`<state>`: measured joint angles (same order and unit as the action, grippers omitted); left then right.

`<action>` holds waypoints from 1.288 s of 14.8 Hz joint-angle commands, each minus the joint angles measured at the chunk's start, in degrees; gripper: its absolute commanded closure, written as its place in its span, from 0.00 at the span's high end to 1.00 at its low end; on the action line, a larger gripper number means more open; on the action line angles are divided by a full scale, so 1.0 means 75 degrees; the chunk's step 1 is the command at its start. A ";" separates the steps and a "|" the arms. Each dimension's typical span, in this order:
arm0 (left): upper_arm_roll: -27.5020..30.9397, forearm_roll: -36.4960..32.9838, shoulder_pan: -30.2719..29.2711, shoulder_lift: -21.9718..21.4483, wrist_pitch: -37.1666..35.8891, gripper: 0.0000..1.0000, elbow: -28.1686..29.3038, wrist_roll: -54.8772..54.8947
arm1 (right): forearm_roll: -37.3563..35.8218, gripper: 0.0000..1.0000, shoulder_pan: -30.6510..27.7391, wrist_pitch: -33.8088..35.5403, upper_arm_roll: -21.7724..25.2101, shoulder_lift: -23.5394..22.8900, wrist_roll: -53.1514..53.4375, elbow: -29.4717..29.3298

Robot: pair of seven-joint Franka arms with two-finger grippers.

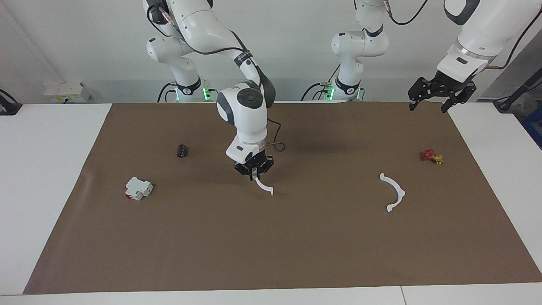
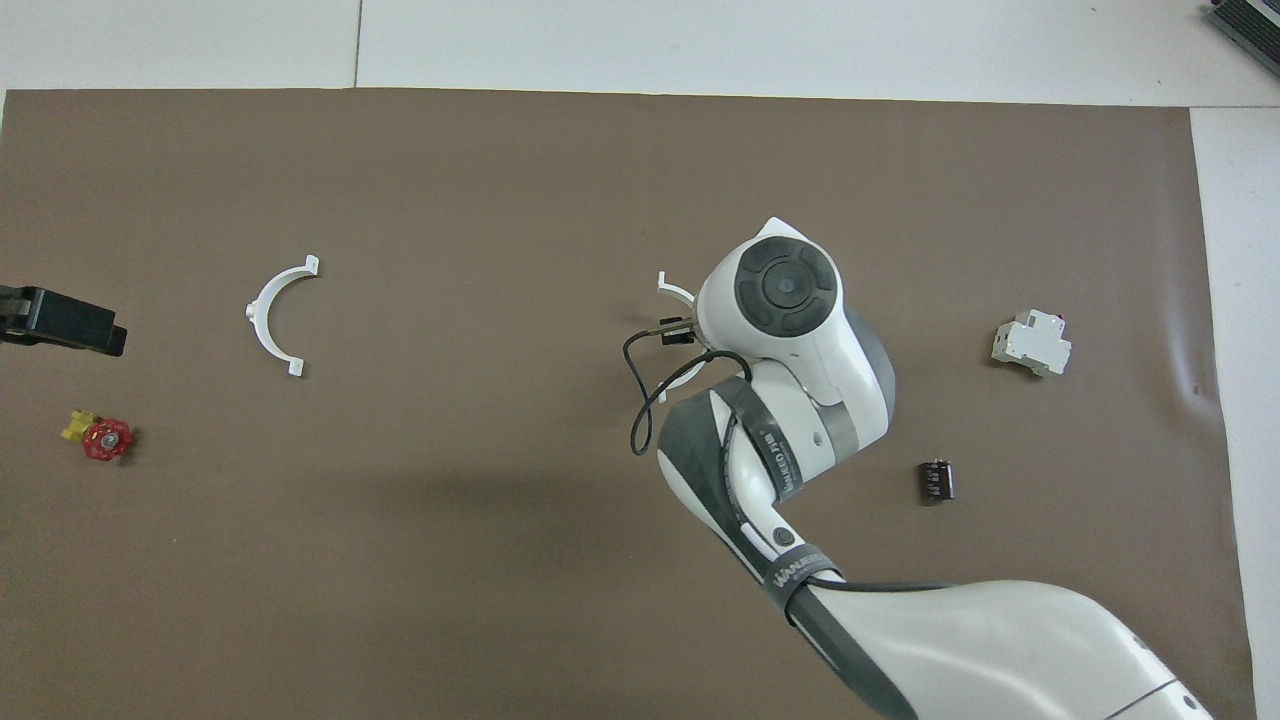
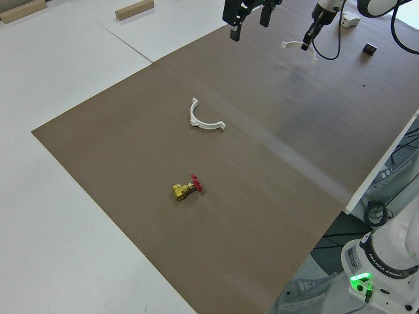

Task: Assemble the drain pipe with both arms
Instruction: 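Grasp the clamp half and carry it toward the mat's center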

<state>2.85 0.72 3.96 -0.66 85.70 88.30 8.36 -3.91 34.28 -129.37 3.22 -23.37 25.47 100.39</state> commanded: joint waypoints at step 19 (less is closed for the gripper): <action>0.0019 0.0103 -0.0118 -0.0675 0.2760 1.00 0.2463 0.0010 | -0.1037 0.20 0.0480 -0.1372 0.0004 -0.0283 0.0963 0.0876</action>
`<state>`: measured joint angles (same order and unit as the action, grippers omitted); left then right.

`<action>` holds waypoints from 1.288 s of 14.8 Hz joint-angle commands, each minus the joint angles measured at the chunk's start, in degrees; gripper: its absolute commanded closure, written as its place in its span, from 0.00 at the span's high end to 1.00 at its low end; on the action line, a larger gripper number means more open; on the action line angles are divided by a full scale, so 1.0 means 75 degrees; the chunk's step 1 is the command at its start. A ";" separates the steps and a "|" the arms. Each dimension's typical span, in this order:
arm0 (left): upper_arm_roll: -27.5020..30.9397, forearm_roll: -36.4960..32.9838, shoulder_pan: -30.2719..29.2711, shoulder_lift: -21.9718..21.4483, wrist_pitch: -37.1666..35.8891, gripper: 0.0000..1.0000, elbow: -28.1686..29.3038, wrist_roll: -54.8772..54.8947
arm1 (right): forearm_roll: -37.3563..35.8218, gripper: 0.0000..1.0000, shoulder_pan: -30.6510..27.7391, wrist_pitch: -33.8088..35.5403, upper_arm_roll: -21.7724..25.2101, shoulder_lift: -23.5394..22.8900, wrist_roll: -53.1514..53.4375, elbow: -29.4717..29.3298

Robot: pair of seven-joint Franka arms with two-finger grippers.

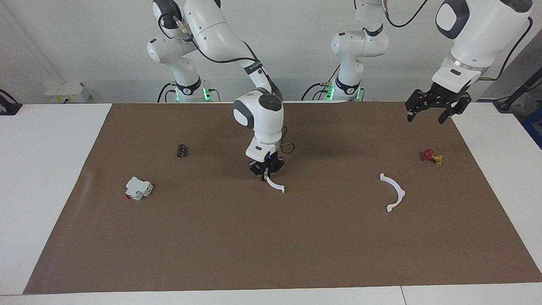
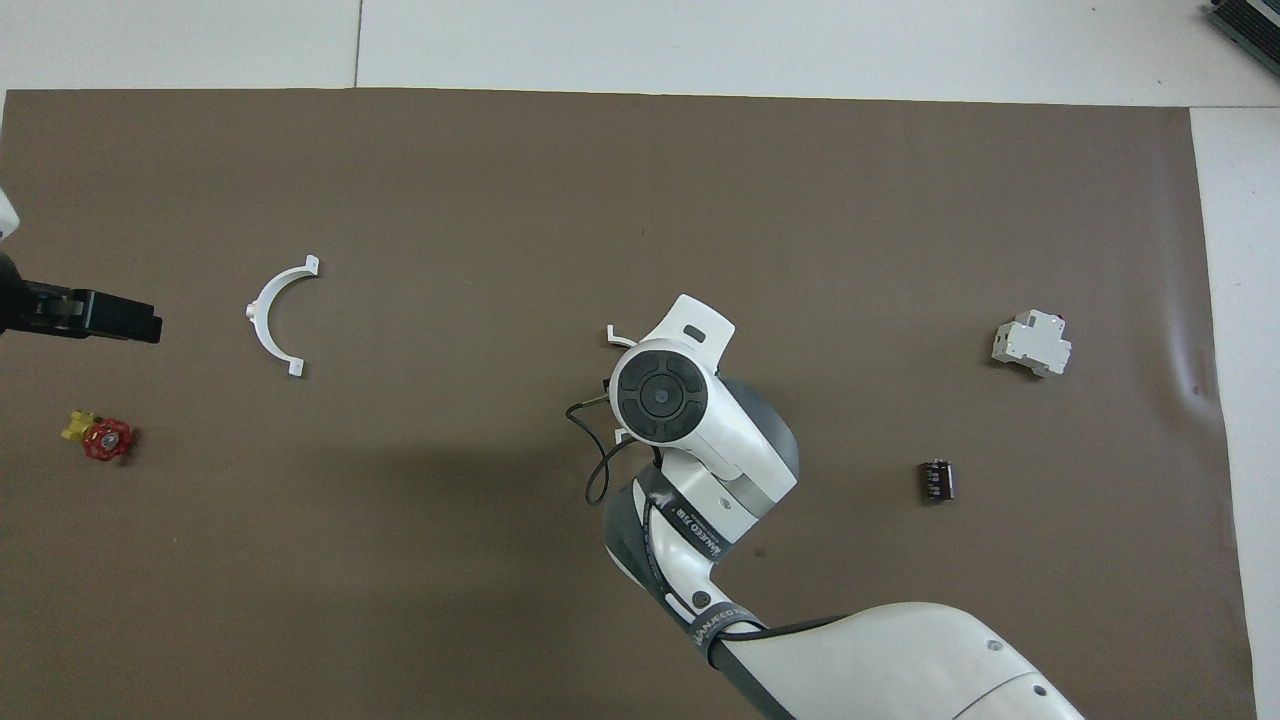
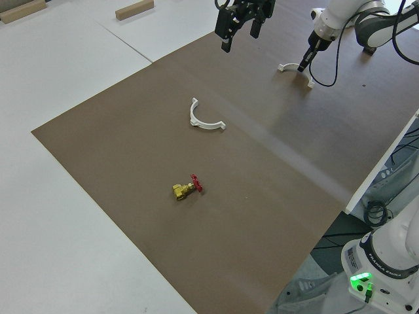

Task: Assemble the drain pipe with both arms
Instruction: 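Set the clamp half down centrally while the left gripper reaches the other half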

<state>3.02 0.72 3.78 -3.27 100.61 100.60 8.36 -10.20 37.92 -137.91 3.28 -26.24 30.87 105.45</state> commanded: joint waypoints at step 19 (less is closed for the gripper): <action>-0.0016 0.0185 -0.0387 0.3072 0.5381 0.91 0.1493 0.0068 | 0.0643 1.00 -0.3344 0.3175 0.0043 0.2875 -0.1489 -0.0666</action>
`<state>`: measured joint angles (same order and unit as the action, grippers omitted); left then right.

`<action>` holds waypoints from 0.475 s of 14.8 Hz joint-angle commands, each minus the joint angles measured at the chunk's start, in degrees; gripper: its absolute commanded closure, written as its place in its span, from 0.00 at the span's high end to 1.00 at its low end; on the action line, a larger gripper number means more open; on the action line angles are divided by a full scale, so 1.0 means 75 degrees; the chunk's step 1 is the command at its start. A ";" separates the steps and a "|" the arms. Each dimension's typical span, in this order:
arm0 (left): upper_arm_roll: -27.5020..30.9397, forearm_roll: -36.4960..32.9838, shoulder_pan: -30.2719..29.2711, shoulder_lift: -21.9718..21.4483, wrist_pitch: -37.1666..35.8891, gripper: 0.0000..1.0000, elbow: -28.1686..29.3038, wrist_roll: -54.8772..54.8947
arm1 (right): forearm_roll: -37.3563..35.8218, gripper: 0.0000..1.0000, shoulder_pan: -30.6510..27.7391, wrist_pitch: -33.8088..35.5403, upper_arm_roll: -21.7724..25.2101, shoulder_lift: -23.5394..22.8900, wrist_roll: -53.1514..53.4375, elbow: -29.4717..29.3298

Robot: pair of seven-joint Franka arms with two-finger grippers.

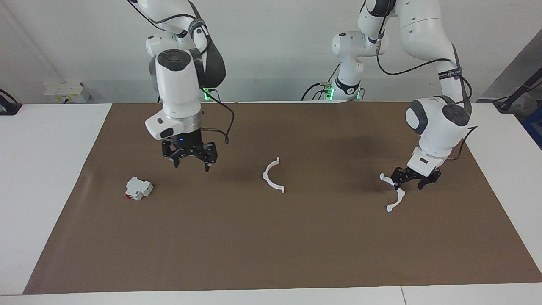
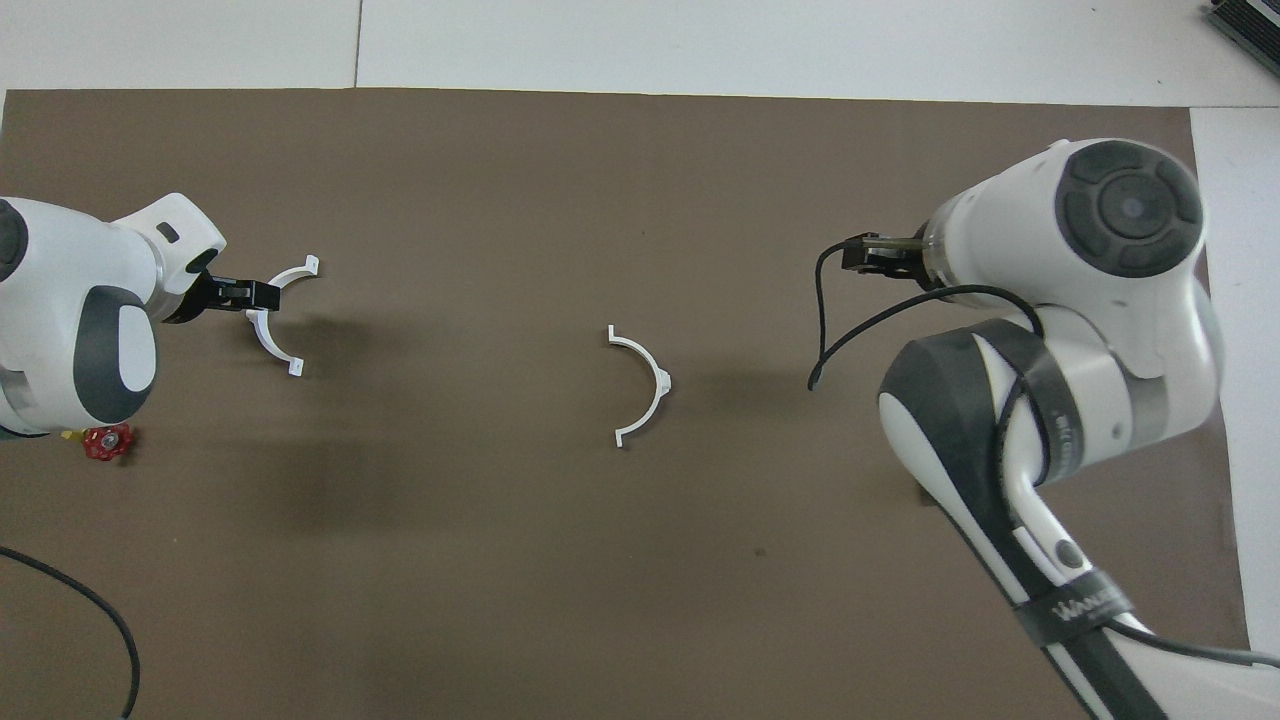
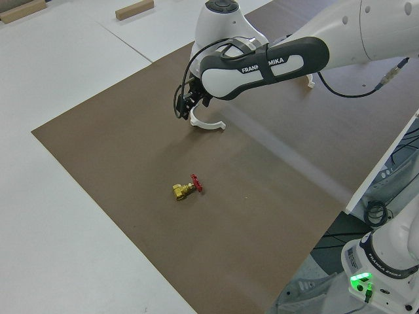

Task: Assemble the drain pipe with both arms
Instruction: 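Grasp the other clamp half with the left gripper while the right gripper withdraws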

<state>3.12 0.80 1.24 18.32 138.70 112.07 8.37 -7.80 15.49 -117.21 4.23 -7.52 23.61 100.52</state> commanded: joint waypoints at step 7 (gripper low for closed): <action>-0.0041 0.0174 -0.0060 0.0346 0.0304 0.75 0.0034 0.0244 | 0.0747 1.00 -0.1138 0.2922 0.0069 0.0967 -0.1775 -0.1156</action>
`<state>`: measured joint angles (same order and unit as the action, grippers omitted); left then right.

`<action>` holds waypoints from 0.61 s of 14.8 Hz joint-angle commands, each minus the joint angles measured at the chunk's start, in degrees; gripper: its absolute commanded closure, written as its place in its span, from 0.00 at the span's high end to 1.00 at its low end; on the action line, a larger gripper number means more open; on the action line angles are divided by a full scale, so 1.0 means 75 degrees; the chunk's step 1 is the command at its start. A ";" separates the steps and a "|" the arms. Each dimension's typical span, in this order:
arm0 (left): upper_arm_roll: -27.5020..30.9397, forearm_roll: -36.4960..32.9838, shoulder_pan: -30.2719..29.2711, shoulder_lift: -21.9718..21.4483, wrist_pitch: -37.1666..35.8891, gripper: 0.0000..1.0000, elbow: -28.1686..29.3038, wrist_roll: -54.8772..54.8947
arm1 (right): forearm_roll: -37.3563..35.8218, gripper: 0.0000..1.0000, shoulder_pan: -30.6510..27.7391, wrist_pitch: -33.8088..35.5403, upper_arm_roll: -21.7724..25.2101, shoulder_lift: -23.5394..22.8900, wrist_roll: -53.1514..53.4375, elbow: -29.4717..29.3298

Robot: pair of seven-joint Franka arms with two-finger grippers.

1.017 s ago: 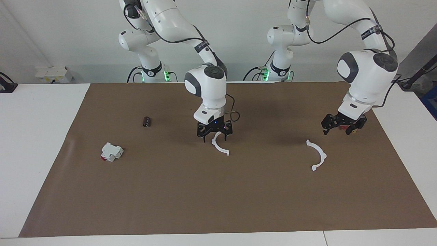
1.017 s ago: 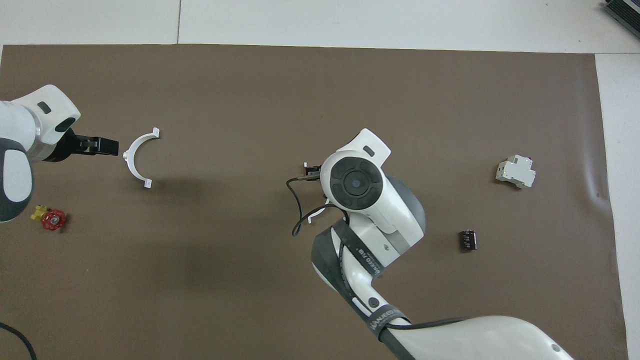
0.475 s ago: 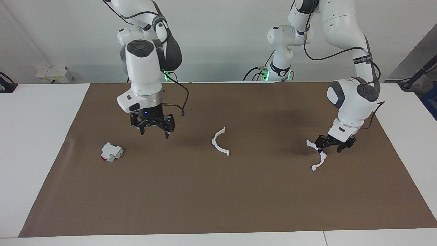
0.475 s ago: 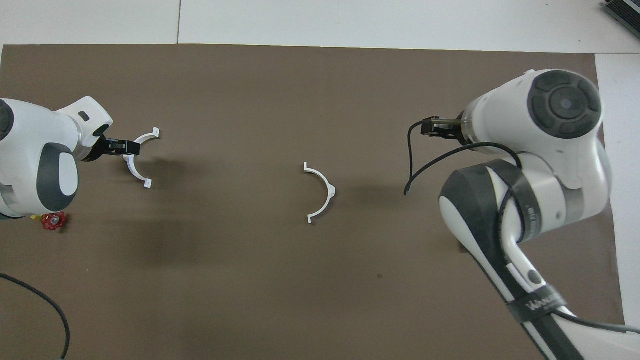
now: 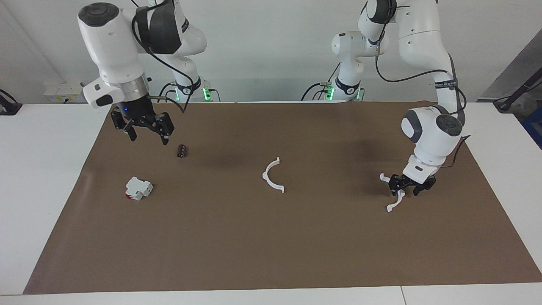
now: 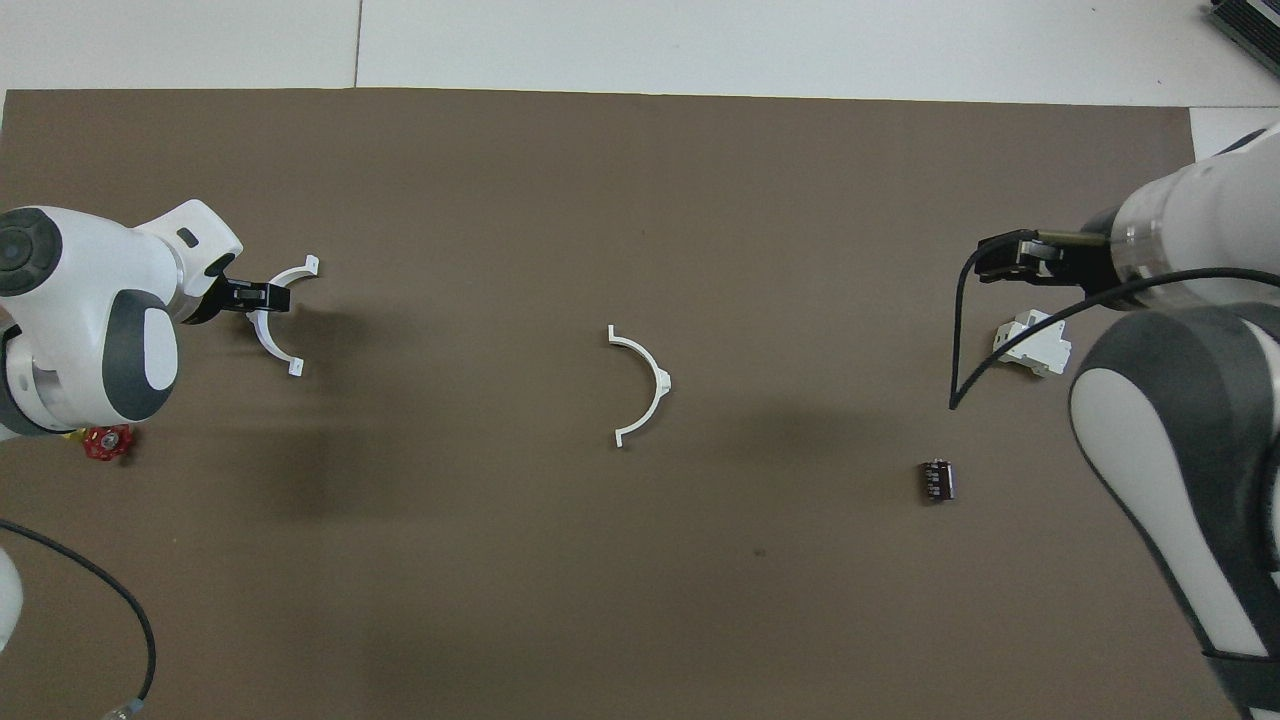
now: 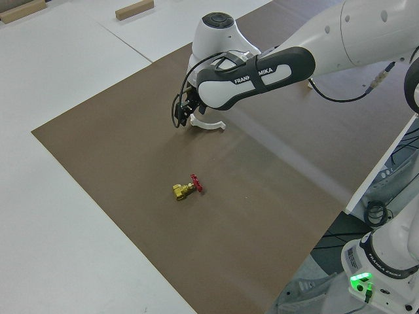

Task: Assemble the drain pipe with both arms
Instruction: 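Grasp the other clamp half with the left gripper while the right gripper withdraws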

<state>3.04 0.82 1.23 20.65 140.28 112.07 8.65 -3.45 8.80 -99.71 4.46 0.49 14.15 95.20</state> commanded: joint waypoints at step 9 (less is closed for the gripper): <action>-0.0019 0.0172 -0.0047 -0.0035 -0.0446 0.00 0.0023 0.0183 | 0.0306 1.00 -0.0400 0.1447 0.0050 0.0521 -0.0714 -0.0224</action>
<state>3.04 0.84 1.21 20.92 138.63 112.02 8.75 -2.94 5.90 -88.63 5.01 3.11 10.24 91.82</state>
